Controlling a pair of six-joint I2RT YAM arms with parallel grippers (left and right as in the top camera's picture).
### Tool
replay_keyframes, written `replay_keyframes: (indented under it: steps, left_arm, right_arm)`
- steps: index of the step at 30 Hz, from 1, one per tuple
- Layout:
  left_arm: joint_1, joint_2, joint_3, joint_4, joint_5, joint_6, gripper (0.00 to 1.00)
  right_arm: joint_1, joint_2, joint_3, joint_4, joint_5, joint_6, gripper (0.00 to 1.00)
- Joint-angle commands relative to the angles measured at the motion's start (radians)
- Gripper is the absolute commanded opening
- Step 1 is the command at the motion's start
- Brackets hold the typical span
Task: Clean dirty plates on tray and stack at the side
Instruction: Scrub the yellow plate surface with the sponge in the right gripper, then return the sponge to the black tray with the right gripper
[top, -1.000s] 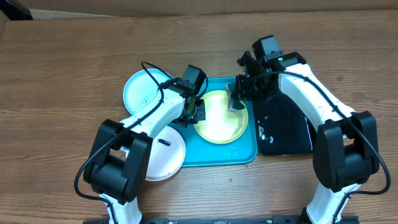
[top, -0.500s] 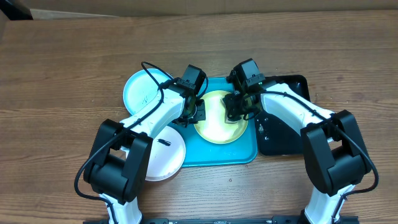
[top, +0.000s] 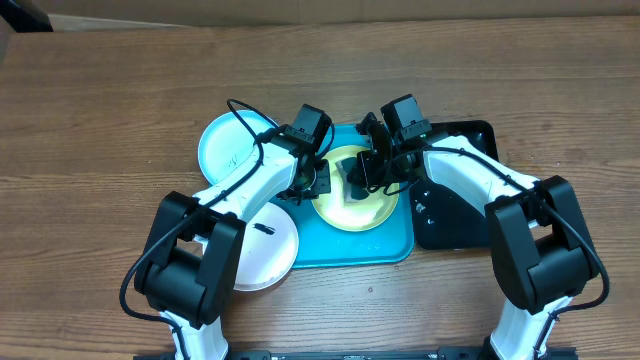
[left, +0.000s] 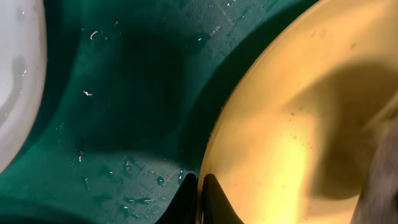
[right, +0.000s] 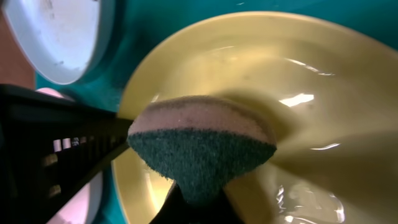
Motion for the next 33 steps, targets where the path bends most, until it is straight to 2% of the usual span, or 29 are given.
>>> replay_keyframes:
  steps: [1, 9, 15, 21, 30, 31, 32, 33]
  left_arm:
    - [-0.006, 0.013, -0.006, -0.006, -0.011, 0.005, 0.04]
    - [-0.006, 0.013, -0.006, -0.01, -0.011, 0.005, 0.04]
    - [-0.006, 0.013, -0.006, -0.003, -0.012, 0.005, 0.04]
    - [-0.006, 0.013, -0.006, 0.002, -0.011, 0.004, 0.04]
    - [-0.006, 0.013, -0.006, 0.004, -0.011, 0.005, 0.04]
    - [-0.006, 0.013, -0.006, 0.004, -0.011, 0.005, 0.04]
    - [-0.006, 0.013, -0.006, 0.004, -0.011, 0.005, 0.04]
    - [-0.006, 0.013, -0.006, 0.005, -0.011, 0.005, 0.05]
  right_arm:
    - [-0.013, -0.025, 0.082, -0.037, -0.04, -0.015, 0.04]
    - [-0.131, -0.091, 0.283, -0.399, 0.299, -0.015, 0.04]
    - [-0.258, -0.101, 0.293, -0.593, 0.518, -0.014, 0.04]
    - [-0.335, -0.101, 0.212, -0.578, 0.569, -0.015, 0.04]
    - [-0.336, -0.101, 0.034, -0.415, 0.618, -0.015, 0.04]
    - [-0.336, -0.101, 0.034, -0.412, 0.615, -0.014, 0.15]
    - [-0.336, -0.101, 0.034, -0.408, 0.605, -0.014, 0.37]
    - [-0.336, -0.102, 0.04, -0.407, 0.587, -0.015, 0.51]
